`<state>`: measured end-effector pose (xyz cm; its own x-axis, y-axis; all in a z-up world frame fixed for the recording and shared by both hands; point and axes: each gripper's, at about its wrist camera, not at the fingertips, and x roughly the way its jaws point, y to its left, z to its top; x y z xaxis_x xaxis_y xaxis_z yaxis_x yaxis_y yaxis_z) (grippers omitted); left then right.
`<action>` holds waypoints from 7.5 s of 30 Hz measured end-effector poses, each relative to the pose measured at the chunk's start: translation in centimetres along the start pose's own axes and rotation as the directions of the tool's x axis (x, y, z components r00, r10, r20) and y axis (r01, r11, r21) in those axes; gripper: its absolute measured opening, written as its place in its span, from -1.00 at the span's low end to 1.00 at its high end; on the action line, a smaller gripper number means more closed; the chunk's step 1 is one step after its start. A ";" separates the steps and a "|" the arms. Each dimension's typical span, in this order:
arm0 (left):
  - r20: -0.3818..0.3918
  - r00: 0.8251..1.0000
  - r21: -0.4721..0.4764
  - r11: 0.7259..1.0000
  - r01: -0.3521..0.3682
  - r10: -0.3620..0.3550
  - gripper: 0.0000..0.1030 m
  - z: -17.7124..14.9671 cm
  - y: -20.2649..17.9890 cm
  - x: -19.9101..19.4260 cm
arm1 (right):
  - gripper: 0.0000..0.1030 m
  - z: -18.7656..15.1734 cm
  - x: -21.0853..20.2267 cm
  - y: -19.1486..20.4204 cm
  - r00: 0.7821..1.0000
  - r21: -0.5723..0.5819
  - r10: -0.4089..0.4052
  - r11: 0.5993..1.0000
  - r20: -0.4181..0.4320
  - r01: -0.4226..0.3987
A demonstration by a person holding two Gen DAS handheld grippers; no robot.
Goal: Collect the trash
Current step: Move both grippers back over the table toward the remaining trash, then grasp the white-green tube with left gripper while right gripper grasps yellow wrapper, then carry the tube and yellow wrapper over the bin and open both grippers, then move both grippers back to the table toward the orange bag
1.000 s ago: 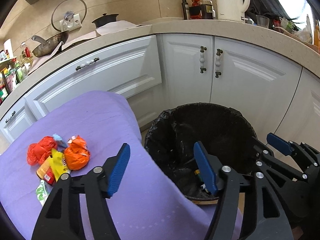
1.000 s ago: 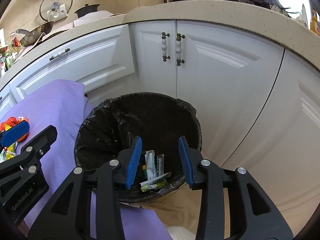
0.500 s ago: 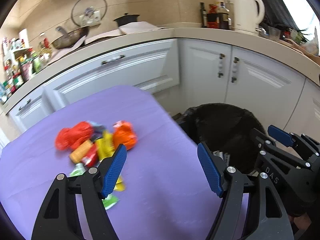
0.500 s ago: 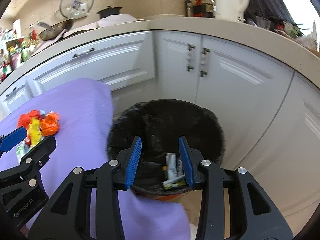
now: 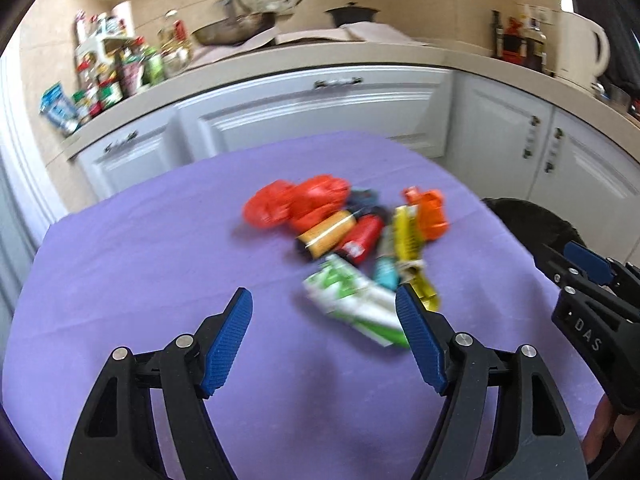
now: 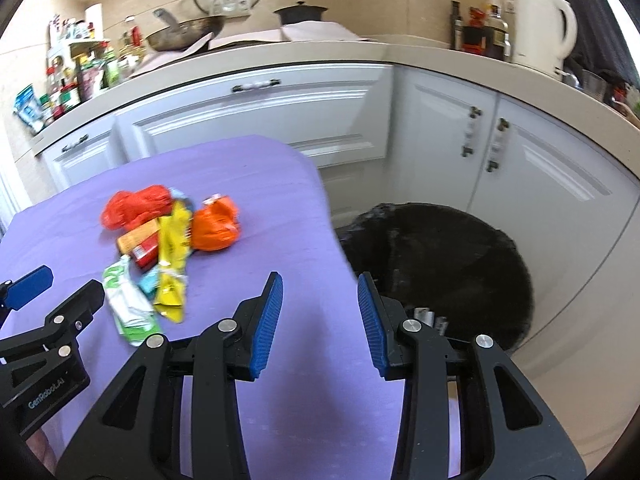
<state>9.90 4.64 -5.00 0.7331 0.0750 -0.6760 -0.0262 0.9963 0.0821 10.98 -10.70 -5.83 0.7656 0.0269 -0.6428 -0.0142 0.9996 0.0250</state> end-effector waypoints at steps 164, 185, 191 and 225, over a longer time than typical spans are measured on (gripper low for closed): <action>0.050 0.990 0.053 0.990 0.128 -0.130 -0.45 -0.9 0.2 -2.4 | -0.58 0.4 -2.5 -1.3 1.000 0.034 -0.005 0.999 0.009 0.004; 0.096 0.970 0.184 0.962 0.202 -0.222 -0.45 2.8 -13.8 0.1 | -0.61 0.3 -0.2 -13.0 0.986 0.083 -0.158 0.985 0.047 0.154; 0.090 0.973 0.194 0.962 0.193 -0.214 -0.45 3.3 -15.9 1.5 | -0.85 0.6 1.3 -14.4 0.986 0.091 -0.160 0.984 0.039 0.156; 0.082 0.993 0.114 0.990 0.079 -0.089 0.17 3.1 -7.4 0.8 | -0.27 2.0 1.8 -7.3 1.000 0.082 0.001 0.997 0.020 -0.003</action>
<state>12.77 -2.84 -3.83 0.7858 -0.0174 -0.6182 0.1096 0.9877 0.1115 13.70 -17.98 -5.64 0.7784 0.0278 -0.6272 0.0367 0.9953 0.0897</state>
